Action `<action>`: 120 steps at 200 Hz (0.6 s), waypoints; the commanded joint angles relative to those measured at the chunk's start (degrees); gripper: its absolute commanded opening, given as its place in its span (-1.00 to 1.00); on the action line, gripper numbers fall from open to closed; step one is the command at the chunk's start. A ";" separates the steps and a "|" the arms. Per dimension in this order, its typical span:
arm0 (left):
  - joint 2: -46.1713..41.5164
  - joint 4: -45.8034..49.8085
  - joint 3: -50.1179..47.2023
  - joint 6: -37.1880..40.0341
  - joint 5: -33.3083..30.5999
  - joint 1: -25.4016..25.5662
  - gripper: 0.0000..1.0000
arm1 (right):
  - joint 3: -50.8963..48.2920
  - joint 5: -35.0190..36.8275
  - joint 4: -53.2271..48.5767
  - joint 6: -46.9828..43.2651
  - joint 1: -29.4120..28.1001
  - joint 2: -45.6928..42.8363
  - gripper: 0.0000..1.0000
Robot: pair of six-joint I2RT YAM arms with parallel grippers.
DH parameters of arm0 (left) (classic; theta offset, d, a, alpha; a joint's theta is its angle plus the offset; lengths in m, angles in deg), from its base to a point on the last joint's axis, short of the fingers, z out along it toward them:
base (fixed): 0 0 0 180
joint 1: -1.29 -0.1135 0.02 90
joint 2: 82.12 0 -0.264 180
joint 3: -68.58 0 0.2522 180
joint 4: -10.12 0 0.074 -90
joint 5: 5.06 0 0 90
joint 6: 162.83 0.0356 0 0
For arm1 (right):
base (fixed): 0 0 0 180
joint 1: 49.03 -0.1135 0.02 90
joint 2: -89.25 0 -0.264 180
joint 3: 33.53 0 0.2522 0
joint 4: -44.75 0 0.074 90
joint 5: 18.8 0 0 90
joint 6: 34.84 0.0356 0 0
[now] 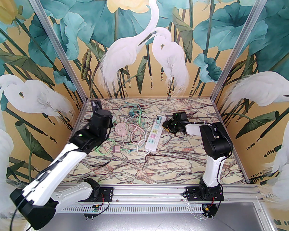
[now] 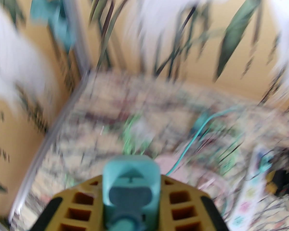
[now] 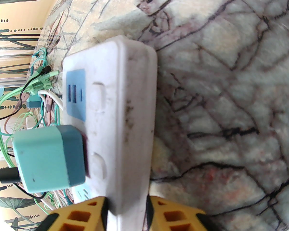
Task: Pull the plug off the socket
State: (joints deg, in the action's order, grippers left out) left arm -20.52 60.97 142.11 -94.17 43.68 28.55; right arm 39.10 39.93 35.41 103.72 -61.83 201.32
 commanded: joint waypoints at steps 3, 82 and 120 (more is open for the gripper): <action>0.42 -1.46 -5.07 -8.47 3.85 -4.15 -0.67 | -2.20 6.04 -5.89 -1.06 -0.30 1.52 -0.32; 7.53 -1.97 -18.55 -22.78 15.51 -8.39 -0.58 | -2.22 6.04 -5.92 -1.00 -0.30 1.40 -0.31; 11.28 -7.66 -18.86 -17.97 16.93 -10.49 -0.53 | -2.20 6.04 -5.83 -1.02 -0.65 1.59 -0.32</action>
State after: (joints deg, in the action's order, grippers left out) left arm -11.10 59.37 122.13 -113.80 58.17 19.50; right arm 39.00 40.35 35.46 103.32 -62.12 201.21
